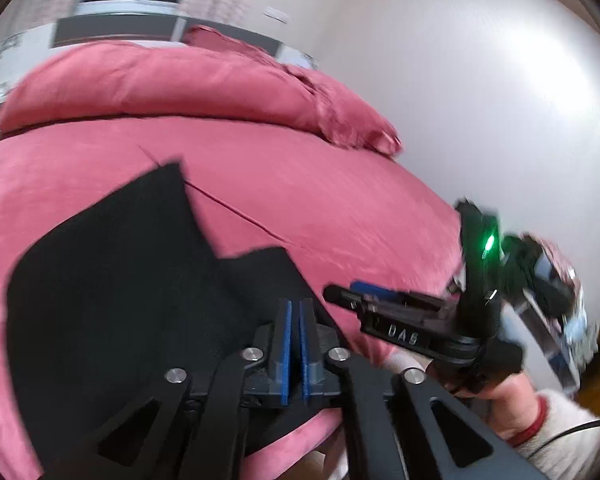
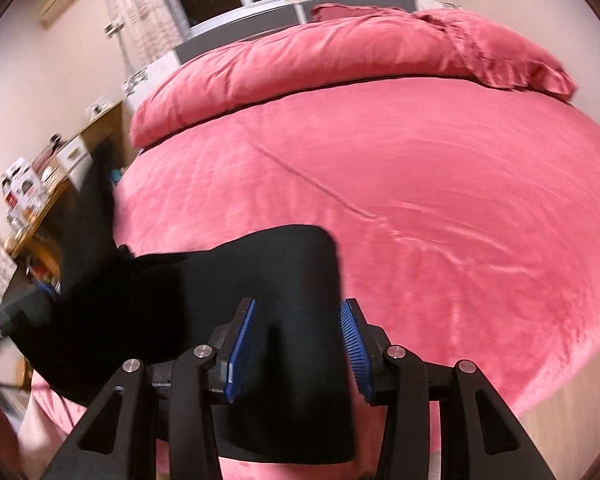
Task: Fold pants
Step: 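Lift the folded edge with the left gripper and fold it over the pants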
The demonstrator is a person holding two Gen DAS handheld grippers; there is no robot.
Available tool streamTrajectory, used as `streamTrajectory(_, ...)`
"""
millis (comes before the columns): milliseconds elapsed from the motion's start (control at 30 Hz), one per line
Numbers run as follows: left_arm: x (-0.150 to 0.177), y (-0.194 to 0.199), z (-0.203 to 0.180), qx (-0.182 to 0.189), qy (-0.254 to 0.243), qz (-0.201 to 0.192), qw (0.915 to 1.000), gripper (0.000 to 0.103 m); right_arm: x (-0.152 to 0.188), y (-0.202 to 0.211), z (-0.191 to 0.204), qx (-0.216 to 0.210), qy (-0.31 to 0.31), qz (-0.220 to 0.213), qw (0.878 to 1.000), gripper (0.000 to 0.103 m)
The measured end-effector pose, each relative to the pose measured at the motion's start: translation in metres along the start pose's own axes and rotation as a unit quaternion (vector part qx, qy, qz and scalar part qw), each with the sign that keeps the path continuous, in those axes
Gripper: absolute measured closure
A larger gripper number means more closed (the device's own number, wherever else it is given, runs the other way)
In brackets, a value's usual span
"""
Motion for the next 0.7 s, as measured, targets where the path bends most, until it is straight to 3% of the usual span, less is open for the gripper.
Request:
streamTrajectory(133,0.018,-0.039,-0.02,0.013,-0.033,0.035,0.9987,0.101,0.0,0.007,-0.018,0.018,-0.027,-0.006,0.999,0.059)
streamTrajectory(200,0.018,-0.038,-0.014,0.027,-0.006,0.041,0.9988,0.101,0.0,0.01,-0.015,-0.008,-0.033,-0.01,0.999,0.058)
streamTrajectory(300,0.018,-0.017,0.006,0.029,0.033,0.032,0.9985,0.094,0.001,0.007,0.003,-0.061,-0.03,-0.01,0.998,0.048)
streamTrajectory(467,0.018,0.04,0.067,-0.056,0.08,-0.034,0.9947,0.084,0.007,-0.023,0.042,-0.161,-0.043,0.042,0.985,0.047)
streamTrajectory(600,0.033,0.06,0.118,-0.136,0.118,-0.041,0.9828,0.083,0.015,-0.055,0.066,-0.175,-0.03,0.093,0.98,0.047)
streamTrajectory(700,0.049,0.064,0.15,-0.178,0.15,-0.032,0.9721,0.083,0.02,-0.064,0.079,-0.161,-0.005,0.104,0.982,0.045)
Point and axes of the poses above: each gripper's, at about its wrist camera, not at the fingertips, and y roughly against the way its jaws point, z to its left, x to its underside, the point moved 4 cm from there along -y, roughly the way its jaws point, and after that the axes turned 2 degrees about -z, right-handed, at the moved point
